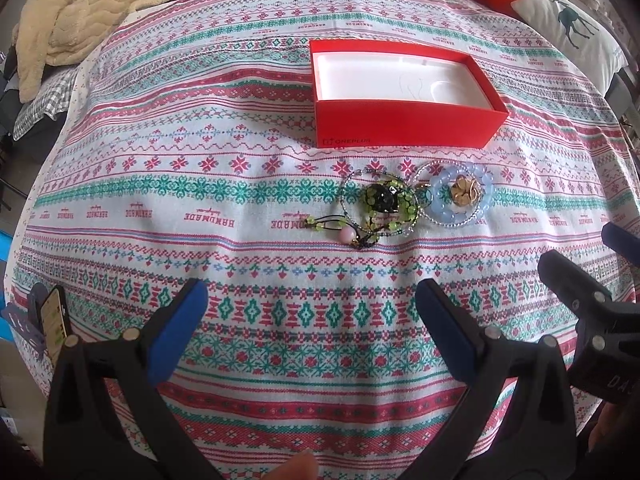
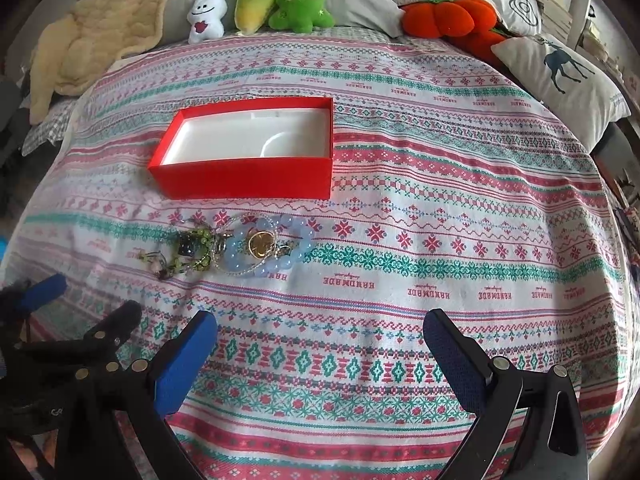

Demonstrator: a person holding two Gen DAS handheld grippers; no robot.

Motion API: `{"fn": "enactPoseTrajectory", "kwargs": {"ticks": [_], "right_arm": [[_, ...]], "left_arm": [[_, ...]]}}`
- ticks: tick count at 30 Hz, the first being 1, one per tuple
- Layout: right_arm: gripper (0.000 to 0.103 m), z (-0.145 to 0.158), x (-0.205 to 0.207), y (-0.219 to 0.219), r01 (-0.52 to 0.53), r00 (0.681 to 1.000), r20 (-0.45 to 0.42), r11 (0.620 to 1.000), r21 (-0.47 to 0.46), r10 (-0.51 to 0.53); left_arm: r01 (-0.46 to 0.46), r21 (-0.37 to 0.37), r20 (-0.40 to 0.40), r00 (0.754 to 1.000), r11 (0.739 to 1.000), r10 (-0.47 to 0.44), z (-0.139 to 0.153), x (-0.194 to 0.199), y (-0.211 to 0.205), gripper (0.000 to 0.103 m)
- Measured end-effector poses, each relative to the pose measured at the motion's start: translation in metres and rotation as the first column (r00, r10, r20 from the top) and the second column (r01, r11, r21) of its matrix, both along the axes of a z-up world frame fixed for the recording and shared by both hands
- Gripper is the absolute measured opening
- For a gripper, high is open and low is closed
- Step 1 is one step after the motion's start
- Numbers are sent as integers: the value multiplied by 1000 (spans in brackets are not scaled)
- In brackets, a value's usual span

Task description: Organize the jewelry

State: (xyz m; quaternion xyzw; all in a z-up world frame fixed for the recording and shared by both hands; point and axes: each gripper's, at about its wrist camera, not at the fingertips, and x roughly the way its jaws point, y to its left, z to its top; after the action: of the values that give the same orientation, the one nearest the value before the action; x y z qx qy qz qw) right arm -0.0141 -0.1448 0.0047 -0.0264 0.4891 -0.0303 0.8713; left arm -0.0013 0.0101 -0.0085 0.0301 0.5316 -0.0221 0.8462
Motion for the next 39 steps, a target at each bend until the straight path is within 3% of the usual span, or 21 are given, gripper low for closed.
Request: {"fn": "enactPoseTrajectory", "kwargs": {"ticks": [39], "right_arm": [[103,-4,3,0,13,1000,-11,1000,-16,-13]], "left_arm": [[-14,0,18,1000,1000,14,4,-1,-1,103]]}}
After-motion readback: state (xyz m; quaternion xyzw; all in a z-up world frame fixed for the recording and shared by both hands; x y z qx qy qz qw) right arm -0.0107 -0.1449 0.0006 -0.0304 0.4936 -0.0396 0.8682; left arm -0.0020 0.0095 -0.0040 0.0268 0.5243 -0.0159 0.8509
